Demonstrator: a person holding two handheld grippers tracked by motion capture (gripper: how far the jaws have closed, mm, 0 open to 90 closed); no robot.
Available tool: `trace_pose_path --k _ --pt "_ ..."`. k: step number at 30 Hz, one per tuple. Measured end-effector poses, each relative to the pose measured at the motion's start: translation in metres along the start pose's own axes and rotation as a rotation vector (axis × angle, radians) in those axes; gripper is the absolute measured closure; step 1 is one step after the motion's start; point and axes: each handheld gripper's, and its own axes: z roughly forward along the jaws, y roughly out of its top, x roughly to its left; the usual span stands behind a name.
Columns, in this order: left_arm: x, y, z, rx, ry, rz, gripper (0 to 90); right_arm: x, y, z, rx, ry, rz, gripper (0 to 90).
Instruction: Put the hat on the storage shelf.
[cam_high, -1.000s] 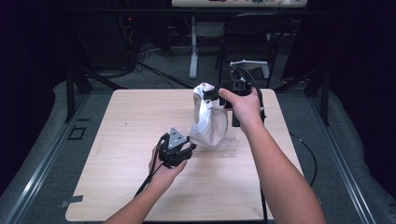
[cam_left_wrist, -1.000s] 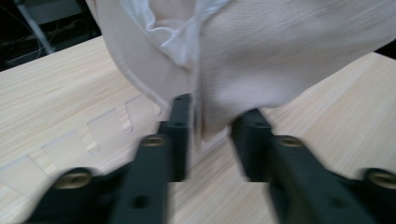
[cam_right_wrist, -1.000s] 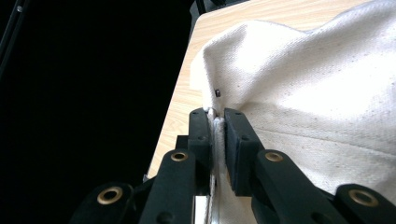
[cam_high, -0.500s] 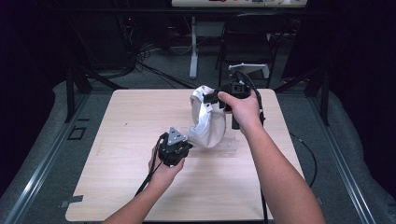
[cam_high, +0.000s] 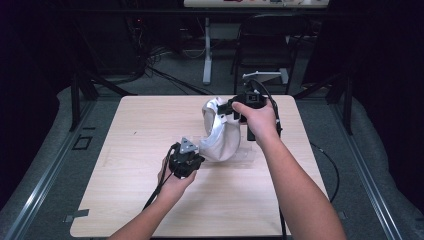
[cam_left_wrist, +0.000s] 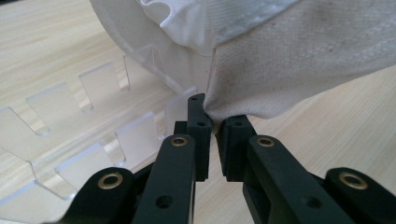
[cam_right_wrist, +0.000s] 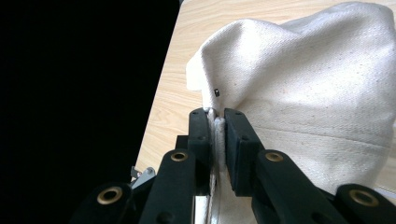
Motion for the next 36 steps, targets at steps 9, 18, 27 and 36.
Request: trace_pose_path --k 9,18,27,36 --pt "0.001 -0.005 -0.007 -0.046 0.006 0.0 64.3 -0.001 -0.001 -0.002 -0.008 -0.006 -0.003 81.4" --pt "0.005 -0.008 -0.018 -0.062 -0.01 -0.018 56.7 0.001 -0.002 -0.007 -0.029 -0.012 -0.017 76.1" --pt "0.005 -0.011 -0.028 -0.079 -0.029 -0.03 55.1 0.002 -0.004 -0.012 -0.035 -0.008 -0.049 66.8" --pt "0.013 -0.017 -0.047 -0.114 -0.007 -0.035 51.1 0.008 -0.012 -0.022 -0.075 -0.02 -0.121 57.3"
